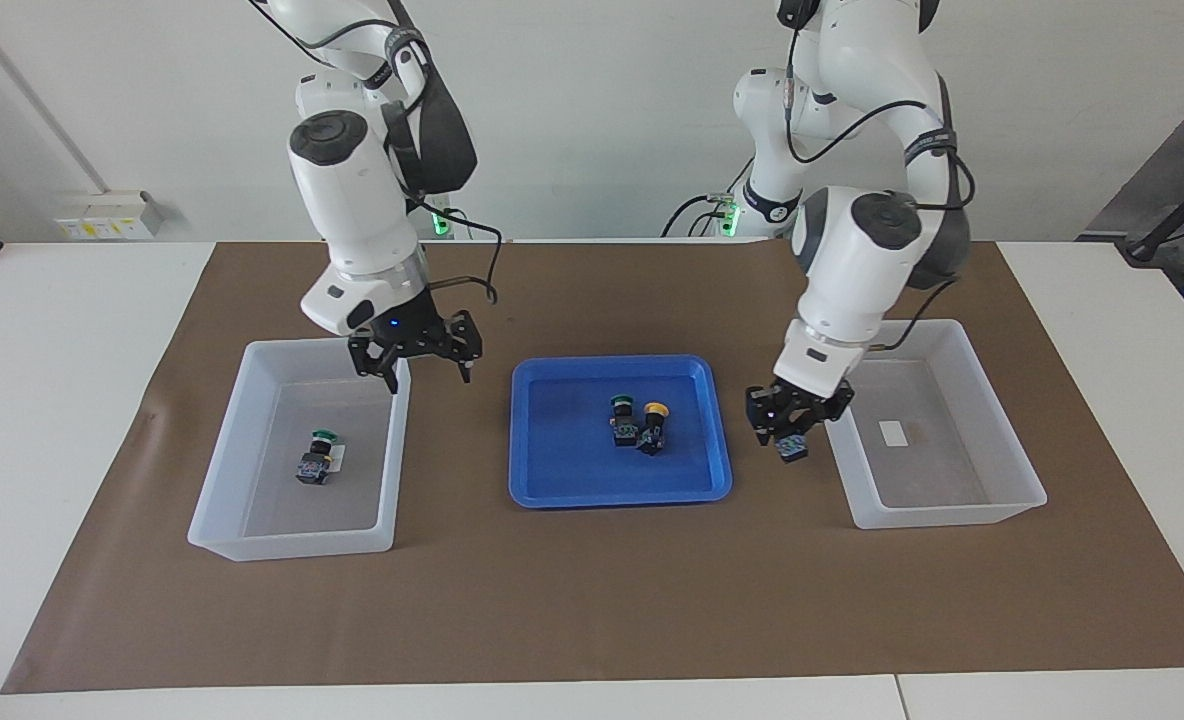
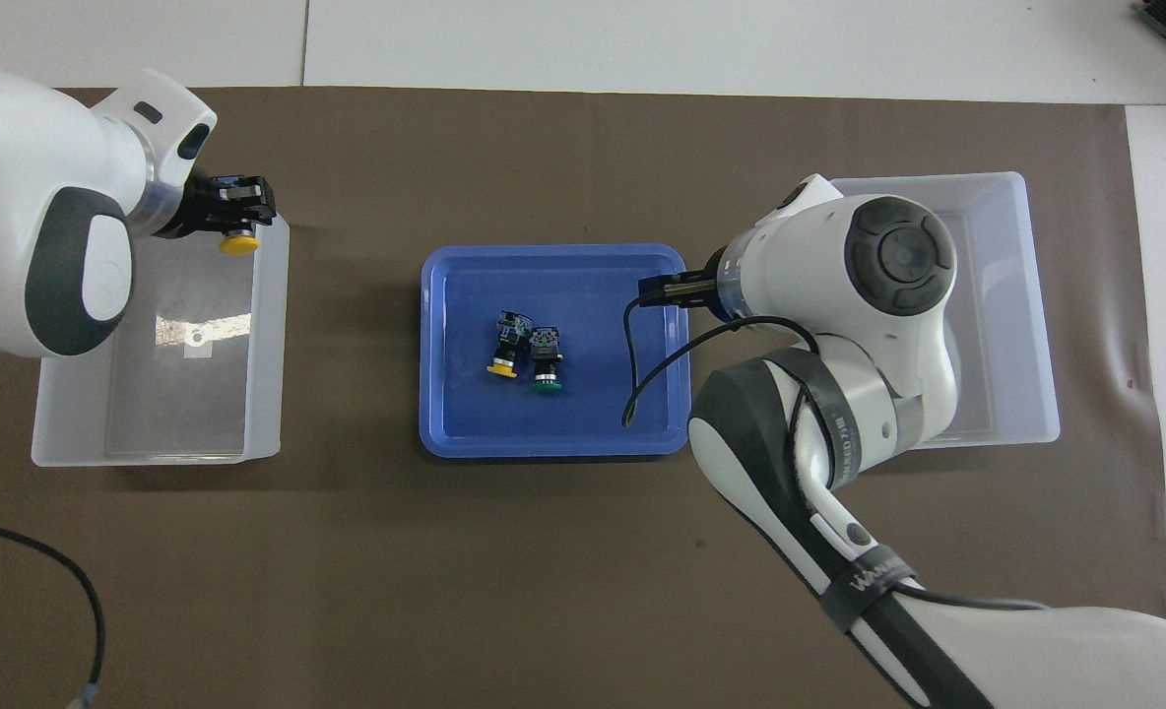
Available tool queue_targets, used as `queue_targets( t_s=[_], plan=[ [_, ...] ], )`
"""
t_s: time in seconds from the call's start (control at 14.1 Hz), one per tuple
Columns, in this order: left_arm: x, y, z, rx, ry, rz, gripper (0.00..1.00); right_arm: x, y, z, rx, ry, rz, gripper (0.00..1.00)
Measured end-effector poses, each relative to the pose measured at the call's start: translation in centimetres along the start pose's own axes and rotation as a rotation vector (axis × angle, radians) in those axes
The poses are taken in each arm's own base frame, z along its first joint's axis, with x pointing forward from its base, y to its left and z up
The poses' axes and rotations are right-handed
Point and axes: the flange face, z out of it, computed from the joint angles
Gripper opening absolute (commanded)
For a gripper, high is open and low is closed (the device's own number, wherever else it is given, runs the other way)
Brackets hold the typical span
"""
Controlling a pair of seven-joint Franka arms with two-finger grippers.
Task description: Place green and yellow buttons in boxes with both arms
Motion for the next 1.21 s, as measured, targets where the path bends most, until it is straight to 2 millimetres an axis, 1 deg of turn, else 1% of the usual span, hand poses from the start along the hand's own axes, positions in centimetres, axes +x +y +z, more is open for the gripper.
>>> queue_targets(
  t_s=[0.07,0.21,0.28,0.43,0.5,0.64,0.78,0.85,0.92,0.99,1.06,1.13,1.21],
  plan=[
    [0.1,-2.5,0.3,0.009,-0.017,0.008,0.0,-0.5,-1.8,1.5,0.014,0.009,0.011,1.0],
    [-0.3,-5.8,1.3,0.019,-0.055,0.037,0.0,-1.5,-4.5,3.7,0.033,0.013,0.024,1.0],
    [-1.1,-7.2,2.3,0.021,-0.076,0.061,0.0,-1.9,-5.3,4.4,0.037,0.009,0.022,1.0],
    [-3.4,-10.0,5.1,0.026,-0.084,0.095,0.0,-2.7,-6.4,5.4,0.038,-0.005,0.005,1.0],
    [-5.0,-10.8,6.9,0.028,-0.076,0.103,0.0,-3.2,-7.3,6.2,0.042,-0.009,-0.009,1.0],
    [-7.2,-10.5,9.4,0.027,-0.078,0.116,0.0,-4.5,-9.1,8.6,0.054,-0.014,-0.036,1.0],
    [-8.0,-9.6,10.2,0.023,-0.088,0.132,0.0,-5.4,-10.0,10.5,0.056,-0.023,-0.049,1.0],
    [-8.1,-9.3,10.4,0.022,-0.085,0.138,0.0,-5.6,-10.1,11.1,0.052,-0.031,-0.054,1.0],
    [-8.3,-8.9,10.7,0.022,-0.079,0.145,0.11,-5.9,-10.1,11.4,0.048,-0.035,-0.061,1.0],
    [-8.5,-8.5,11.1,0.022,-0.074,0.151,0.31,-6.1,-10.2,11.5,0.042,-0.037,-0.07,1.0],
    [-8.6,-8.3,11.3,0.022,-0.072,0.155,0.68,-6.2,-10.3,11.6,0.039,-0.036,-0.076,1.0],
    [-8.6,-8.3,11.4,0.021,-0.073,0.156,0.93,-6.4,-10.4,11.7,0.039,-0.034,-0.078,1.0],
    [-8.6,-8.3,11.4,0.022,-0.072,0.157,1.0,-6.5,-10.6,11.7,0.033,-0.032,-0.078,0.96]
  ],
)
